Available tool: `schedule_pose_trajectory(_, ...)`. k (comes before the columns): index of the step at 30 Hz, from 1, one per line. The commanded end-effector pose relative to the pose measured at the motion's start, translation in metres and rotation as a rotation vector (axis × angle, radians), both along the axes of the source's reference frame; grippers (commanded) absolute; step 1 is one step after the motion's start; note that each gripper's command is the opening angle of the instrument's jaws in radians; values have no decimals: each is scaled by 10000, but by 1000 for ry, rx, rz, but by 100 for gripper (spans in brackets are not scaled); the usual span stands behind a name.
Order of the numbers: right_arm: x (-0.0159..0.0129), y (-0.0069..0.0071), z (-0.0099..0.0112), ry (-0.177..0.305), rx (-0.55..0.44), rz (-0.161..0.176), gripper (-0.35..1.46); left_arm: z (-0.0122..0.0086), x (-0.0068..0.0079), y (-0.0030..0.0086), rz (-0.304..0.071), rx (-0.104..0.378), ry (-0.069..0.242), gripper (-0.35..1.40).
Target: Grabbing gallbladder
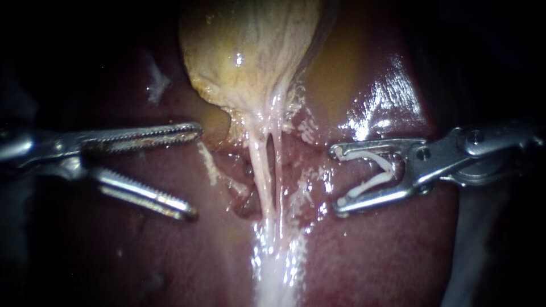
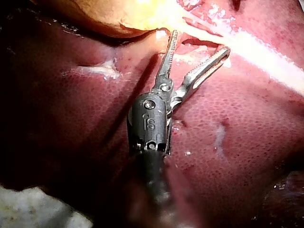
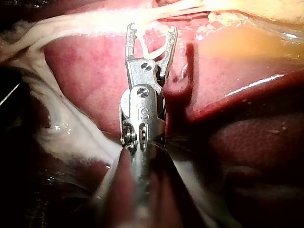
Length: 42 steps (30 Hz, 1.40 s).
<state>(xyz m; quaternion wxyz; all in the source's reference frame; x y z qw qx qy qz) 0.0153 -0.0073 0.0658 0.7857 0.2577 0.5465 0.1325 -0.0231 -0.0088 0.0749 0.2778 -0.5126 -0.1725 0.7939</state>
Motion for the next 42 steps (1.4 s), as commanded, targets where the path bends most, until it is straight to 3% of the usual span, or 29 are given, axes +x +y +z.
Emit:
schedule_pose_trajectory(1,0,0,0,3,1,2,50,0,0,0,0,0,0,79)
schedule_pose_trajectory(4,0,0,-1,3,1,2,50,2,0,1,1,0,0,77)
schedule_pose_trajectory(9,0,-1,-2,3,1,2,50,8,-4,4,-38,92,-4,76)
schedule_pose_trajectory(13,0,-1,-2,3,1,1,50,15,-5,9,-94,151,7,74)
schedule_pose_trajectory(29,2,-1,-2,3,1,2,50,60,-11,32,-156,320,52,67)
schedule_pose_trajectory(33,1,-1,-2,3,1,2,50,68,-18,37,-160,338,66,64)
schedule_pose_trajectory(42,1,-1,-3,3,1,2,50,73,-28,42,-182,381,71,37)
